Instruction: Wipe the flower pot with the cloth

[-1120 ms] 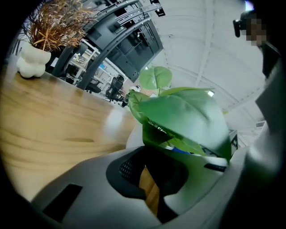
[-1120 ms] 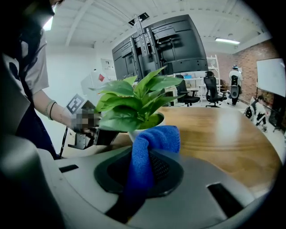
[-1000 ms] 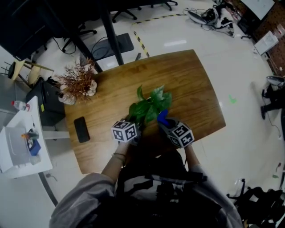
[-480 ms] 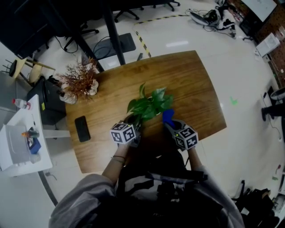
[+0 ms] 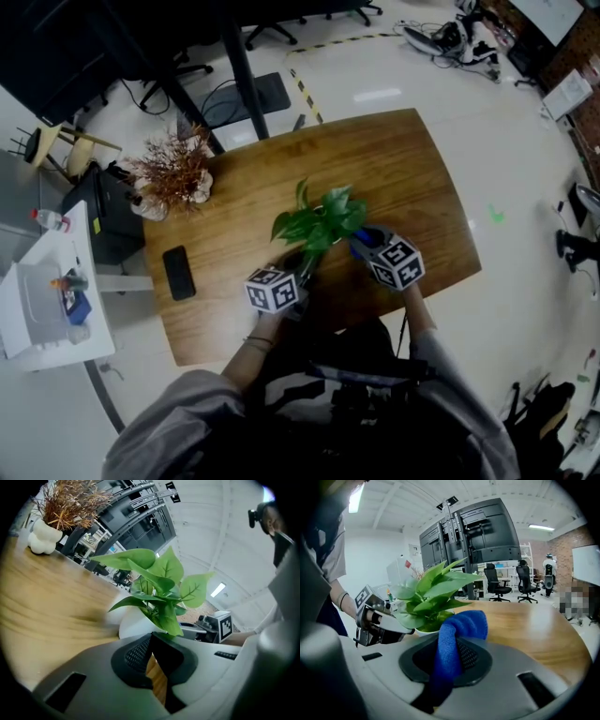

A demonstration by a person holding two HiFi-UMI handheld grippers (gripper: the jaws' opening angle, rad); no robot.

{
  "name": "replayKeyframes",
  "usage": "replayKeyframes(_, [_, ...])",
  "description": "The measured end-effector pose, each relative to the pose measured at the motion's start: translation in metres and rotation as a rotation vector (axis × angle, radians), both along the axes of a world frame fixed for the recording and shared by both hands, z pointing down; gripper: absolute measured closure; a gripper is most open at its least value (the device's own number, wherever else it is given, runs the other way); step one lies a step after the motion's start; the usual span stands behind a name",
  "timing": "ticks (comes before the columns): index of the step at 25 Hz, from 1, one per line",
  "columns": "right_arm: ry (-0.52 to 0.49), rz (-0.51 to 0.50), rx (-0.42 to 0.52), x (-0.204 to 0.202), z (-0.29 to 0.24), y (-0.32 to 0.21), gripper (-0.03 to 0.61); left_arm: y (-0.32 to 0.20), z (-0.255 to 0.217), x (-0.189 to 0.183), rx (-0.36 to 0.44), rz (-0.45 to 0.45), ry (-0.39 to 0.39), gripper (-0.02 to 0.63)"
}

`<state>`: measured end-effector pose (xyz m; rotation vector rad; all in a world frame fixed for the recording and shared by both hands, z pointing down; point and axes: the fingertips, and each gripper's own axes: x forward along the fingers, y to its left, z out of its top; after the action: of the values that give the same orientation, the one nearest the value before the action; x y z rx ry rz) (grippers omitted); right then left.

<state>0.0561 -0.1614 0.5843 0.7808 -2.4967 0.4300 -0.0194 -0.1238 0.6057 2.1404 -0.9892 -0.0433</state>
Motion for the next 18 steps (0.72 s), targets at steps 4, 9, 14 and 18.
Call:
replayKeyframes(4, [-0.021,0.023,-0.034,-0.009,0.008,0.005,0.520,-0.011,0.000,-0.010,0.004,-0.053,-0.007,0.607])
replayKeyframes(9, [-0.019,-0.003,-0.070,-0.025,0.021,0.022,0.520,-0.018,0.001,-0.030,0.011,-0.093,-0.010,0.607])
replayKeyframes(14, [-0.022,-0.043,-0.102,-0.048,0.029,0.036,0.520,-0.037,0.000,-0.057,0.018,-0.167,-0.015,0.607])
replayKeyframes(18, [-0.004,-0.070,-0.125,-0.062,0.039,0.046,0.520,-0.051,-0.001,-0.071,0.026,-0.205,-0.018,0.607])
